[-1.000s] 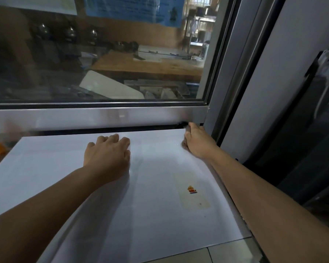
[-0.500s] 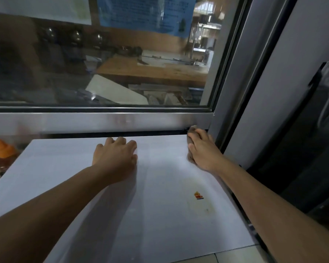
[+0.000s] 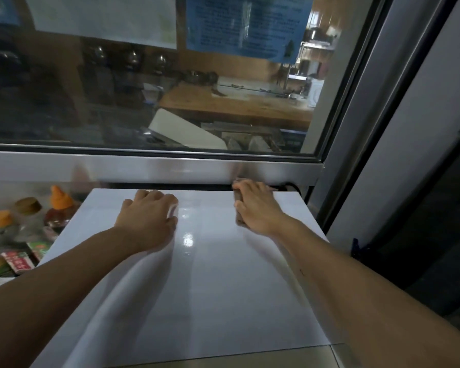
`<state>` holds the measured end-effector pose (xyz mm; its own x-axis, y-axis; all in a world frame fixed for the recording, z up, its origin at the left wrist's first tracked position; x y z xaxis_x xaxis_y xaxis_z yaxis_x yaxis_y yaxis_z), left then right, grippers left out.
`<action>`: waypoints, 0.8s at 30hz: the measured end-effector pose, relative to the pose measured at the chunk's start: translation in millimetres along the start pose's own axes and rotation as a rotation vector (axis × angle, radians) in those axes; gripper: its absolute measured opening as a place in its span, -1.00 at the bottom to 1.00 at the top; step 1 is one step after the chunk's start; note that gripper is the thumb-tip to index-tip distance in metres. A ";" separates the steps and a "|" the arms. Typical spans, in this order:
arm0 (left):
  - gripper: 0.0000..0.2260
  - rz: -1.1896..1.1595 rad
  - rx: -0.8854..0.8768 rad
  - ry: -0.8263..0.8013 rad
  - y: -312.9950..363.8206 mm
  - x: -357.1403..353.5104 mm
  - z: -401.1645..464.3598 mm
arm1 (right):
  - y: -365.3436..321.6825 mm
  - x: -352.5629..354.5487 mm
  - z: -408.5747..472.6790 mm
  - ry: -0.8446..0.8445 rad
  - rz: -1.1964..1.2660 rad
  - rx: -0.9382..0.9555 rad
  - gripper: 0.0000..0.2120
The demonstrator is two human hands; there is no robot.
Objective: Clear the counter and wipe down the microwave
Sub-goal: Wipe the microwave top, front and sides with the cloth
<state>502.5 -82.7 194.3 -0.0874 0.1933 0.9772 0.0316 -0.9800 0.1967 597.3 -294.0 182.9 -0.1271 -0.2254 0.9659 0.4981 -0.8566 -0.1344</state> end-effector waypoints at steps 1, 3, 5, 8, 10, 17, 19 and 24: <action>-0.67 0.020 0.014 -0.003 -3.7 0.5 -3.6 | -7.9 -2.7 2.7 0.003 0.043 0.013 -0.54; -0.68 0.034 0.017 -0.009 -6.8 -1.3 -8.8 | -6.6 -2.1 2.6 -0.008 0.134 0.012 -0.54; -0.67 0.027 0.018 0.004 -7.6 -4.0 -11.1 | 11.9 3.5 -3.3 -0.005 0.179 -0.030 -0.52; -0.66 0.025 0.035 0.013 -8.8 -3.5 -8.9 | 46.6 12.0 -11.3 0.004 0.064 -0.161 -0.51; -0.66 0.030 0.042 0.001 -10.0 -5.0 -7.3 | 55.5 13.8 -12.5 -0.008 -0.001 -0.182 -0.55; -0.61 -0.022 -0.018 -0.012 -17.3 -3.3 -9.8 | -21.7 0.8 5.3 -0.025 -0.037 -0.061 -0.67; -0.58 -0.072 -0.031 -0.041 -22.5 0.3 -14.9 | -53.9 -5.8 15.3 -0.052 -0.002 -0.023 -0.64; -0.63 -0.001 0.036 0.088 -53.9 15.3 -39.4 | -98.7 -16.8 33.8 -0.068 -0.009 -0.013 -0.56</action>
<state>460.3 -28.8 195.5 -0.1744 0.1873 0.9667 0.0674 -0.9772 0.2015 579.2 -190.0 187.4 -0.0730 -0.1862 0.9798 0.4856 -0.8647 -0.1282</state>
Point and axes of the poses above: each hand's wrist, its own z-axis towards the middle knuckle, its own x-axis out of the back of the hand, y = z × x, the point moved 3 cm from there along z, towards the middle knuckle, and after that the axes turned 3 degrees about -z, right-handed, at the moved point
